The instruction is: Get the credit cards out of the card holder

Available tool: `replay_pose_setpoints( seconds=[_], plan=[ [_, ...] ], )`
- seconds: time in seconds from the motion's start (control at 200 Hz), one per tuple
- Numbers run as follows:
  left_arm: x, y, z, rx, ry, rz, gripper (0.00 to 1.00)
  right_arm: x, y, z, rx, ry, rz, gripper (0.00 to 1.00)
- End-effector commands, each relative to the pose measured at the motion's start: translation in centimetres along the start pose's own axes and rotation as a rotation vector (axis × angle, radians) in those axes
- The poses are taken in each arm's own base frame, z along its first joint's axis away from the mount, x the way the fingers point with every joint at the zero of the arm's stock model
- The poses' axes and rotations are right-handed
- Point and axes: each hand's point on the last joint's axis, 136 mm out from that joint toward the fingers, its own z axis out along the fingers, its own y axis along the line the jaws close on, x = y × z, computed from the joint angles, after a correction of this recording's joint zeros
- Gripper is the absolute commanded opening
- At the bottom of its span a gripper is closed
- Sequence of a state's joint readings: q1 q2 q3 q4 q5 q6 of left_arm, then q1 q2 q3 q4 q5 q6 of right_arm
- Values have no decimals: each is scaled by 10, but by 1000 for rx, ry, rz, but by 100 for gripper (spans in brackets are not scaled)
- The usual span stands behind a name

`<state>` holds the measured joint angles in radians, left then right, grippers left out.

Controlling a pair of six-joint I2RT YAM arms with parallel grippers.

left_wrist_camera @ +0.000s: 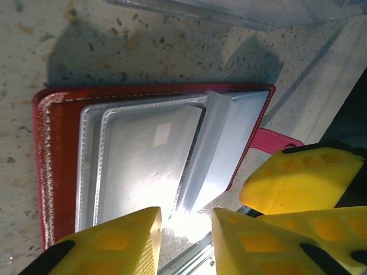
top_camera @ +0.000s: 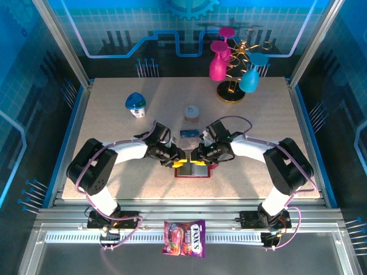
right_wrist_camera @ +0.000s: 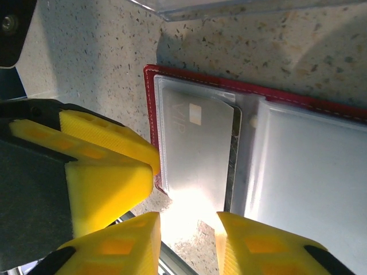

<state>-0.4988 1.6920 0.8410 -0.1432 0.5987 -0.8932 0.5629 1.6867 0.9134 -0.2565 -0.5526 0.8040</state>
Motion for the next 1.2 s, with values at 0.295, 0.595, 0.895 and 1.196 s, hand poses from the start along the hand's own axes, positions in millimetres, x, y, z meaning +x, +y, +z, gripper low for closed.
replay_pose_setpoints(
  seconds=[0.295,0.595,0.895,1.196],
  plan=[
    [2,17,2,-13,9,-49,11,-2,2,20,27,30,-13,21],
    [3,30,5,-37,15,-62,7,-1,-2,28,62,47,-19,22],
    [5,35,6,-48,25,-70,7,2,-7,35,88,64,-16,26],
    [4,35,8,-53,34,-73,7,4,-16,35,125,70,-12,30]
  ],
)
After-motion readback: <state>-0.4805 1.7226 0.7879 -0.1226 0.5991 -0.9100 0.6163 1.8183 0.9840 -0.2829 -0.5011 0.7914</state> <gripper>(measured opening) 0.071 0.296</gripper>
